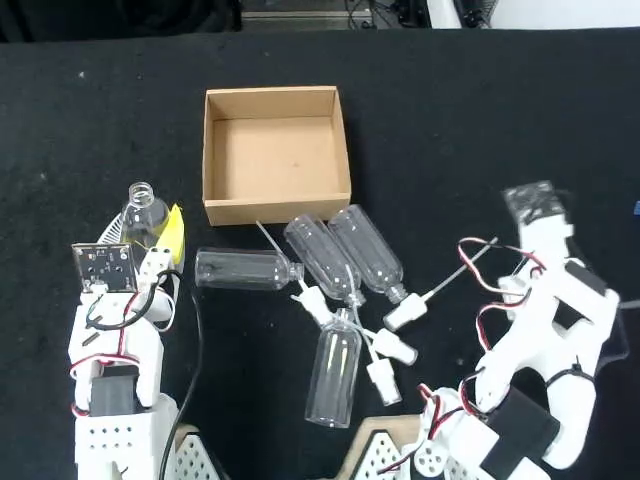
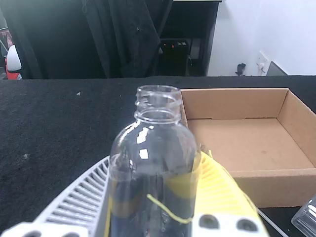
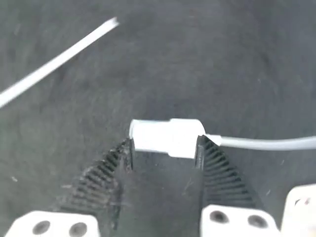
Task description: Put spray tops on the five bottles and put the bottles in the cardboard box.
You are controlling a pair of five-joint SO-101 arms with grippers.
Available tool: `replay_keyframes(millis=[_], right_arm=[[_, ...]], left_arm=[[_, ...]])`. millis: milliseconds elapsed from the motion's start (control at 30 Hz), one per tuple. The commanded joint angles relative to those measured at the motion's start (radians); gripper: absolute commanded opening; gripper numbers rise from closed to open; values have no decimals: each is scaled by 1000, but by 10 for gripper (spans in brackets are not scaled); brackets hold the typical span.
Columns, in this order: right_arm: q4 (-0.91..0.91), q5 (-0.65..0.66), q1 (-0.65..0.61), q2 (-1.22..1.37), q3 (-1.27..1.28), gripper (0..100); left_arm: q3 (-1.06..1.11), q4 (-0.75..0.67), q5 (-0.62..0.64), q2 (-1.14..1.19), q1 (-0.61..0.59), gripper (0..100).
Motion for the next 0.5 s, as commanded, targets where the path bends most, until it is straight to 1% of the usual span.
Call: replay_keyframes(millis=[0,33,100,167,267,333,467], right_arm=[[126,-23,-28,-8,-111,221],[166,12,-34,-8,-136,255],[221,138,-32,-8,-182,315],[229,345,-29,-8,-208,326],[230,664,-18,-8,-200,299],[229,784,-18,-8,-183,291],[229,939,-12,-7,-151,290]], left_arm=[[22,-18,5,-20,4,34],[22,-18,5,-20,4,34],[22,-18,5,-20,4,34],[22,-18,5,-20,4,34],[22,-17,5,-20,4,34],[22,-17,5,-20,4,34],[22,-17,5,-20,4,34]])
